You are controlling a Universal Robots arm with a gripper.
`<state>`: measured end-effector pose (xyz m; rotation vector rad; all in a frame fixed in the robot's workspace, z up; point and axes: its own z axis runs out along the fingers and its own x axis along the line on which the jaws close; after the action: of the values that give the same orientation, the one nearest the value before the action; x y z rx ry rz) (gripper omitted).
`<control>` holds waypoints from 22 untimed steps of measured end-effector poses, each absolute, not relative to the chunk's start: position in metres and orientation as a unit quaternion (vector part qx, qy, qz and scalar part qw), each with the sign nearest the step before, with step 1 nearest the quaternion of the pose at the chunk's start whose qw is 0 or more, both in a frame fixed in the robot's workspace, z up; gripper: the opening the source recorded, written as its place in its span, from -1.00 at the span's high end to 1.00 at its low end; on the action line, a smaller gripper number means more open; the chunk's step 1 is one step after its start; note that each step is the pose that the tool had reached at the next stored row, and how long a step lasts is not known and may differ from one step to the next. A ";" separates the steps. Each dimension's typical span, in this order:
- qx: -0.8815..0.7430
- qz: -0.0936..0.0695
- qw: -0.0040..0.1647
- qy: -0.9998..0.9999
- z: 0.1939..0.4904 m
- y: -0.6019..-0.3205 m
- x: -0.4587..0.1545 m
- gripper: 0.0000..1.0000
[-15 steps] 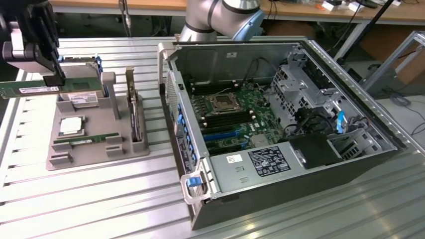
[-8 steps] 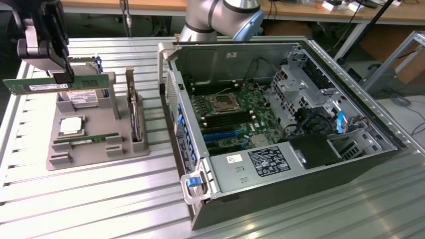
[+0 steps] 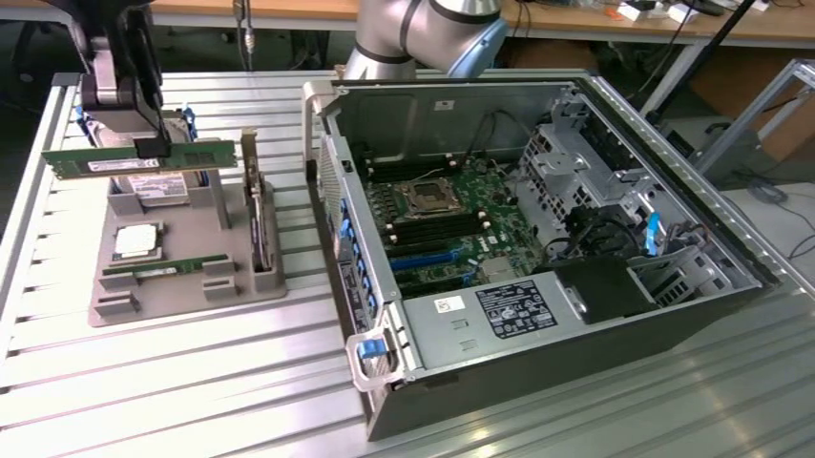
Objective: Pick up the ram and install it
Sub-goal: 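Pick up the ram and move it above insertion slot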
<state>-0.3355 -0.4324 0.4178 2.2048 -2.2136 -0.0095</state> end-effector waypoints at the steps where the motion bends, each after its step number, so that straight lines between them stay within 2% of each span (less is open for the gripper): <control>1: 0.706 -0.003 0.009 -0.708 0.418 -0.432 -0.333 0.76; 22: 0.706 -0.003 0.009 -0.708 0.418 -0.432 -0.288 0.76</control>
<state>-0.2876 -0.4324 0.4178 2.2053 -2.2131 -0.0095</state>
